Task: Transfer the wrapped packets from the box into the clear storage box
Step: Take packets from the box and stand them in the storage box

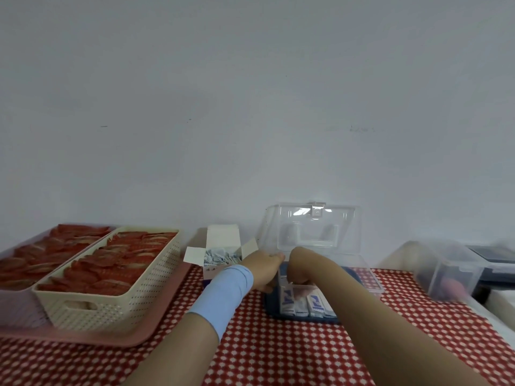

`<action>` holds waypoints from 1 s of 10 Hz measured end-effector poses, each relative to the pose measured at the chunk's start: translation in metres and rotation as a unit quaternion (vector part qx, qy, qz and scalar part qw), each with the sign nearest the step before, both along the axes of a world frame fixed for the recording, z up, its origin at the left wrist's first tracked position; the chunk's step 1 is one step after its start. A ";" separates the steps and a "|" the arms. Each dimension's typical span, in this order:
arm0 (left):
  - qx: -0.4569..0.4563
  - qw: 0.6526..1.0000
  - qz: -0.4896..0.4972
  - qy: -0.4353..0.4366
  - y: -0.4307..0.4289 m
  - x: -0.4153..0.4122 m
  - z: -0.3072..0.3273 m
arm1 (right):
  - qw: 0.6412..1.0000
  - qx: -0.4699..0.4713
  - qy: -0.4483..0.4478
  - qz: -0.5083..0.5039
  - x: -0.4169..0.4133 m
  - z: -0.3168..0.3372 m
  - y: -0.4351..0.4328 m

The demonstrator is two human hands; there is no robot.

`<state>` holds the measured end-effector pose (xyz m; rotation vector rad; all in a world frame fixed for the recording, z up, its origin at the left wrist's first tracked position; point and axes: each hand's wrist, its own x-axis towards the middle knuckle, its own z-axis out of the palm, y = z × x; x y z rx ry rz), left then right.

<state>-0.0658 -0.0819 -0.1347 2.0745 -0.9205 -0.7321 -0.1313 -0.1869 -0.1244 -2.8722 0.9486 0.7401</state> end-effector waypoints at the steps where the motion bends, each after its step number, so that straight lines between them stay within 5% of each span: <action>1: 0.005 0.998 -0.022 -0.062 0.008 0.002 0.011 | 0.992 0.070 -0.085 -0.065 -0.011 0.009 0.005; 2: -0.007 0.993 -0.035 -0.108 0.024 0.011 0.031 | 0.949 0.154 -0.224 -0.156 -0.019 0.015 0.003; 5: -0.027 0.963 0.072 -0.257 0.079 0.081 0.046 | 0.884 0.050 -0.464 -0.021 0.010 0.057 0.021; 7: -0.001 0.956 0.084 -0.280 0.088 0.102 0.011 | 0.910 0.084 -0.391 0.111 0.052 0.040 0.059; 10: -0.067 0.957 0.088 -0.269 0.090 0.113 -0.009 | 0.938 -0.037 -0.312 0.149 0.082 0.013 0.064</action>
